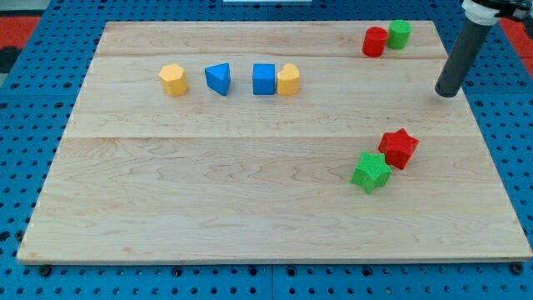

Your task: Move your arm to the right of the yellow heart

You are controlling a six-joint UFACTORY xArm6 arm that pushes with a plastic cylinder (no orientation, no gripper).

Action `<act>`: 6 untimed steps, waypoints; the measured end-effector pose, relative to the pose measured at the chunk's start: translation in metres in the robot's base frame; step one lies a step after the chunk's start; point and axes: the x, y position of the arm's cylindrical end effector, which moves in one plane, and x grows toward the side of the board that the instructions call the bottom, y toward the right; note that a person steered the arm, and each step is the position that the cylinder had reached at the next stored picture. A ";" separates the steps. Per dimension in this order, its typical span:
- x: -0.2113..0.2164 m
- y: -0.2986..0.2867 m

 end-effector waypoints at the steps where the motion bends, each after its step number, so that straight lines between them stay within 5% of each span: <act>1: 0.000 -0.016; 3: 0.000 -0.089; 6: -0.024 -0.104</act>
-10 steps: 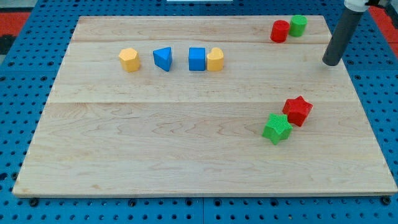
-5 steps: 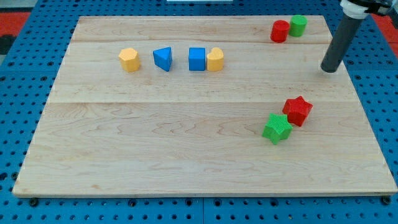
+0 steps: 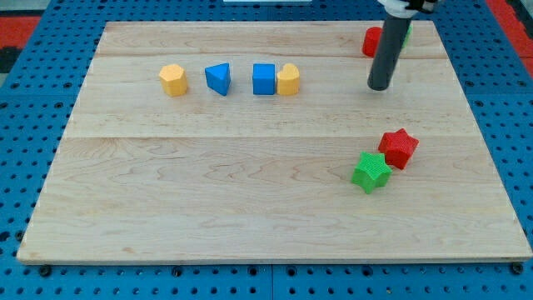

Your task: Move your arm to the right of the yellow heart

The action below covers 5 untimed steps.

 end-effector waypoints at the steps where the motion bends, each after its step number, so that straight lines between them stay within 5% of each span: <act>1: -0.010 -0.013; 2: -0.010 -0.015; 5: -0.010 -0.157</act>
